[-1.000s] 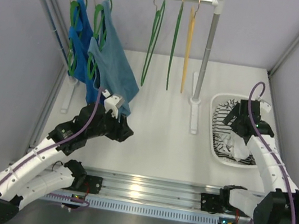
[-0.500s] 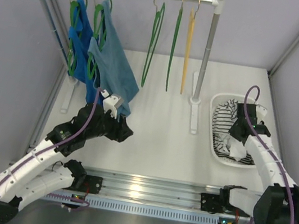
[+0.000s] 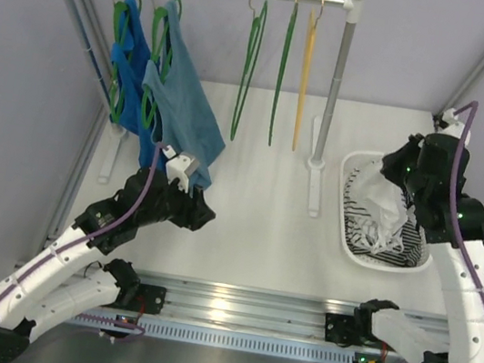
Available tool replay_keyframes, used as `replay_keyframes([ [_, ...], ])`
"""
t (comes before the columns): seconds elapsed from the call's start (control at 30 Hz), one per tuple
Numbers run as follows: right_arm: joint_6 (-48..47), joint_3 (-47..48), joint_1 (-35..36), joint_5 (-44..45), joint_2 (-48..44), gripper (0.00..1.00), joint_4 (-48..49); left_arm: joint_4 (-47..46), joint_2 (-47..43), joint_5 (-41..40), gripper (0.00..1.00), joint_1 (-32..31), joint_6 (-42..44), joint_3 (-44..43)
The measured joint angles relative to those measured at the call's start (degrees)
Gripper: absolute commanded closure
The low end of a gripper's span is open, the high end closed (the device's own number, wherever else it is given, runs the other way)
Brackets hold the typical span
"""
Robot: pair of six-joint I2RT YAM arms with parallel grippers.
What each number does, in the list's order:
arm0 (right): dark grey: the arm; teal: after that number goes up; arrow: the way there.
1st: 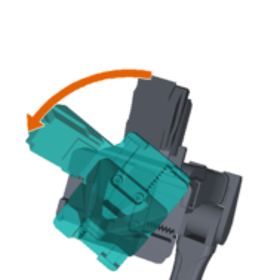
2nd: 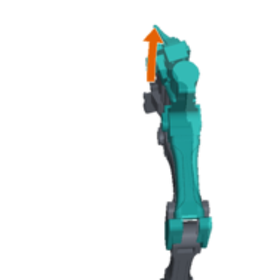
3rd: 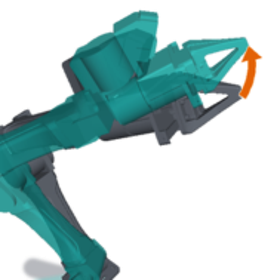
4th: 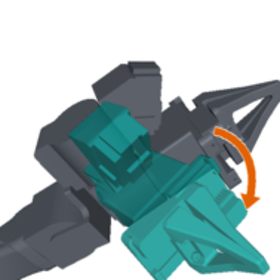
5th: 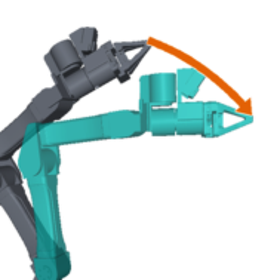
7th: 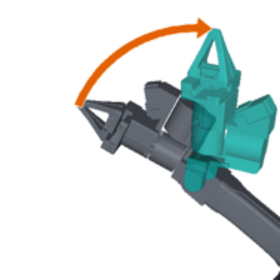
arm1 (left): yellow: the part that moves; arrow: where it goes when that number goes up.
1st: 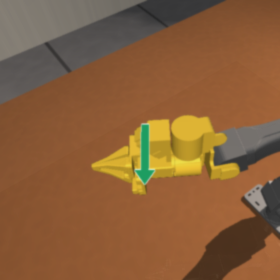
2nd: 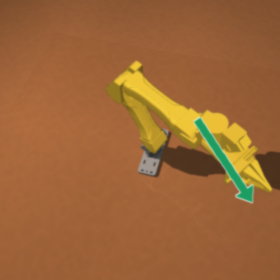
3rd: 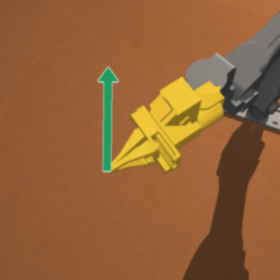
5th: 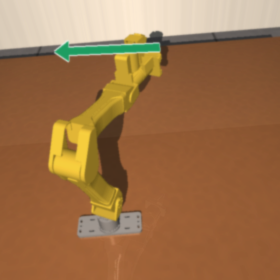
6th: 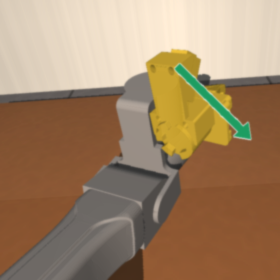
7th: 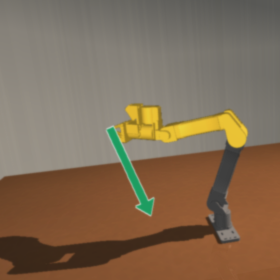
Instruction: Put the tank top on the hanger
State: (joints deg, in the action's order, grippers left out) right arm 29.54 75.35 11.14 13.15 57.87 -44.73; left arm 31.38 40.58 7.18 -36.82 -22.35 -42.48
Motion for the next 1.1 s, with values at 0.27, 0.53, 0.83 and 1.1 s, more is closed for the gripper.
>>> replay_keyframes([
  [0.27, 6.05, 3.32, 25.57, 4.0, 0.63, 1.0, -0.07, 0.0, -1.57, -1.05, 0.4, 0.0, 0.0, 0.24],
  [0.53, 14.03, -2.86, 51.01, 12.39, 10.08, 1.0, 6.91, 0.44, -2.16, -9.4, 0.38, 0.0, -0.94, 0.24],
  [0.83, 18.51, -12.15, 58.97, 10.6, 19.54, 0.43, 15.8, 2.75, 0.98, -14.69, 0.37, 0.0, -2.03, 0.24],
  [1.1, 21.7, -18.91, 56.74, 15.85, 8.24, 0.54, 10.38, 1.86, 1.36, -7.48, 0.39, 0.0, -1.22, 0.24],
])
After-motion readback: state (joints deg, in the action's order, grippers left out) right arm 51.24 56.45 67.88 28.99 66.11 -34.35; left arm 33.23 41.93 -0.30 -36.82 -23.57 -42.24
